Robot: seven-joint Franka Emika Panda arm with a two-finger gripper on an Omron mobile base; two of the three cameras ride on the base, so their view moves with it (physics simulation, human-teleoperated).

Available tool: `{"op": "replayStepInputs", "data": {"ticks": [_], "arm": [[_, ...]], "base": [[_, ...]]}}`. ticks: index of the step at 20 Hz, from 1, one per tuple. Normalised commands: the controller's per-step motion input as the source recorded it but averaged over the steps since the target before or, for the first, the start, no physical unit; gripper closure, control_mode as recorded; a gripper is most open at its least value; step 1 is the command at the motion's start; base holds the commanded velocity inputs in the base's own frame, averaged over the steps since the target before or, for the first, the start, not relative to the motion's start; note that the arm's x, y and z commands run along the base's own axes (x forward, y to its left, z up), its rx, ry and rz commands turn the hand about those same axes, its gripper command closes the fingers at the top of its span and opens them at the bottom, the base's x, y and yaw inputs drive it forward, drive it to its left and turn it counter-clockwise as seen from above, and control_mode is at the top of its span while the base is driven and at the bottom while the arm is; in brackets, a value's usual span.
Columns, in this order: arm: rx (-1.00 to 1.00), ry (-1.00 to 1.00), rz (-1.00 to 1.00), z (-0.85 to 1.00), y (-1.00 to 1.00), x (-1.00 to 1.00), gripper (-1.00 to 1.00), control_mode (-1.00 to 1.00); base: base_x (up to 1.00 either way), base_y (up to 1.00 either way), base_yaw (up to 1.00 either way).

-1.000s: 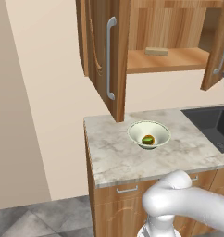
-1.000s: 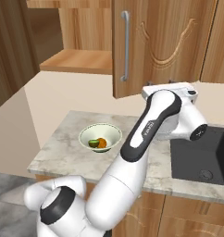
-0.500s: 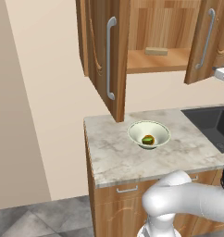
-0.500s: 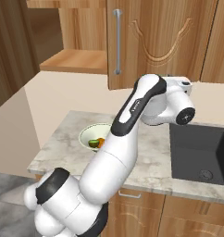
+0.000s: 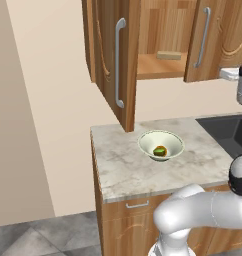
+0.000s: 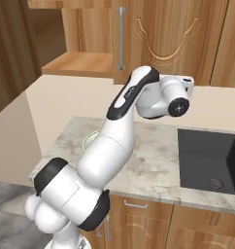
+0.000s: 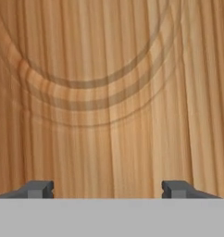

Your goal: Open the cabinet. Pick the orange and kiwi from the cabinet and place them into the bowl. Then close the cabinet.

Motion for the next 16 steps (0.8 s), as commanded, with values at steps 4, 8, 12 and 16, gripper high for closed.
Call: {"op": "replayStepInputs", "data": {"ticks": [4,8,12,16], "arm": [[0.00,0.08,-0.17,0.11,0.16,0.33,-1.00,-1.00],[0.00,0.07,-0.19,0.02,0.09,0.37,-1.00,-1.00],[0.00,0.03,-0.19,0.00,0.02,0.32,-1.00,-1.00],[0.00,0.02,-0.17,0.01,0.00,0.19,-1.00,-1.00]], "base": [[0.00,0.00,0.00],[0.00,0.00,0.00],[0.00,0.00,0.00],[0.00,0.00,0.00]]}}
